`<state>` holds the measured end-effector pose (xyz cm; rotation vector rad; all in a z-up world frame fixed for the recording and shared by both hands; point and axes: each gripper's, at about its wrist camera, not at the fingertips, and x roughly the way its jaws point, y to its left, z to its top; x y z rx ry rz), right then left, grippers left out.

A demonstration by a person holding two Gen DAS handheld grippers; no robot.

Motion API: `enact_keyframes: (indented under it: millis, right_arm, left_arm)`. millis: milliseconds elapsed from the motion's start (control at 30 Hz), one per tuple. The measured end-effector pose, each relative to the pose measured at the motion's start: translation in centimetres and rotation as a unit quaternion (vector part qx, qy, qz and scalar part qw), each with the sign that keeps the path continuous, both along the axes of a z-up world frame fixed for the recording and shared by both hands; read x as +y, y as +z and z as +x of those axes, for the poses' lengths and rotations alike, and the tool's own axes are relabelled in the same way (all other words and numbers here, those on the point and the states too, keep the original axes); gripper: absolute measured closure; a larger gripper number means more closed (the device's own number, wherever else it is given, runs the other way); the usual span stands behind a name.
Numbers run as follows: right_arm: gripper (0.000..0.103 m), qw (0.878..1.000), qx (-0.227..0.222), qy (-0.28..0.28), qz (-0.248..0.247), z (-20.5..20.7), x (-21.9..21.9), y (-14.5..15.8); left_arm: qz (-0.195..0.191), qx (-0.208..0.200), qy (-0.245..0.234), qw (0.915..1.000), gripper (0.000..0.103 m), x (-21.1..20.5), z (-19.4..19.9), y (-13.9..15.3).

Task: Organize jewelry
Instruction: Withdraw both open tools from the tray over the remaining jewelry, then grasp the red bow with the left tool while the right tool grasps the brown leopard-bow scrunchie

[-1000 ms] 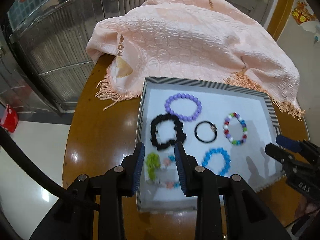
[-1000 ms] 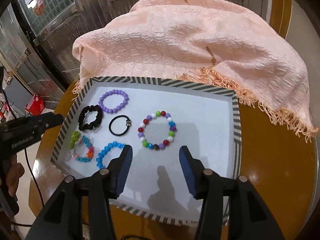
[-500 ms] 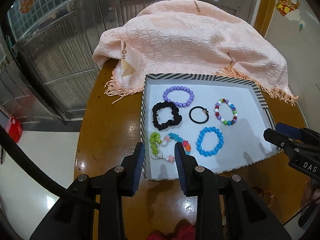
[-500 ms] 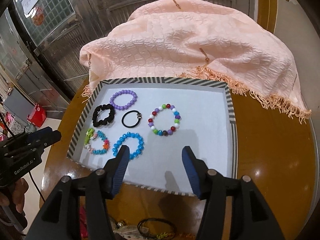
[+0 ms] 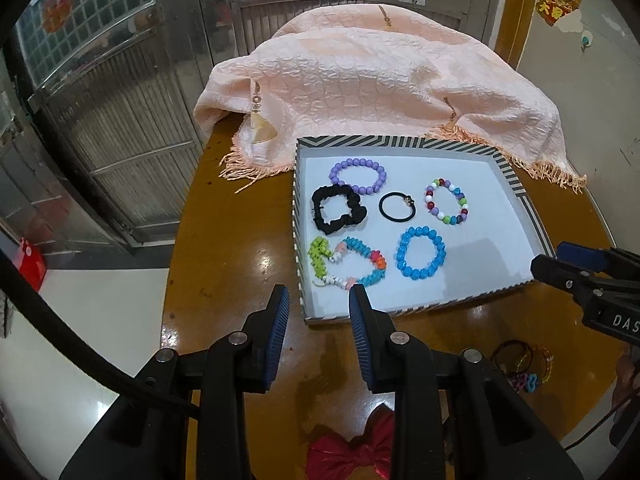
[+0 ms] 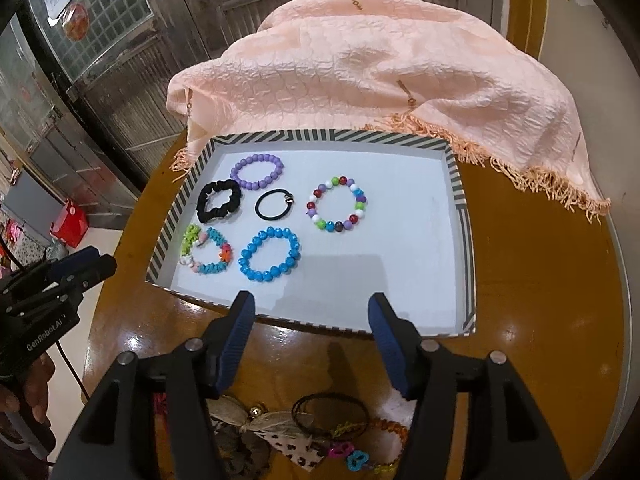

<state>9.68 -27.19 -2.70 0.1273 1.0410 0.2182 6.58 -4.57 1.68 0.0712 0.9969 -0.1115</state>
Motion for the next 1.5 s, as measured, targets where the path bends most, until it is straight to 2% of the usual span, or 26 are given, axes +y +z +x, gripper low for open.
enact_keyframes:
  millis: [433,767,967,1167,1233,1367,1500]
  right_arm:
    - [0.04,0.999,-0.034,-0.006,-0.011,-4.0,0.7,0.9]
    - [0.04,0.999,-0.029,-0.014,-0.022,-5.7,-0.8,0.0]
    - [0.04,0.998,-0.015,-0.042,-0.033,-6.5,-3.0,-1.3]
    - [0.04,0.999,0.002,-0.038,-0.034,-7.3,-3.8,-3.1]
    - [0.04,0.999,0.009,-0.037,-0.034,-7.4,-3.8,-3.6]
    - [0.04,0.999,0.022,-0.035,-0.004,-7.6,-4.0,-4.3]
    - [0.039,0.999,0.02,-0.023,-0.016,-7.6,-3.5,-4.4]
  left_arm:
    - [0.024,-0.016,-0.007,0.9996,0.079,0.2,-2.4,-0.2]
    - [0.026,-0.006,-0.02,0.9994,0.079,-0.5,-3.4,-1.3]
    - [-0.007,0.014,-0.029,0.9995,0.079,0.7,-3.7,-2.1]
    - [-0.06,0.061,-0.022,0.9961,0.079,3.1,-3.5,-3.6]
    - [-0.069,0.07,-0.013,0.9951,0.079,4.0,-3.5,-4.0]
    - [-0.079,0.086,-0.011,0.9931,0.079,5.5,-4.1,-4.7]
    - [-0.092,0.11,-0.029,0.9892,0.079,5.7,-5.3,-5.4]
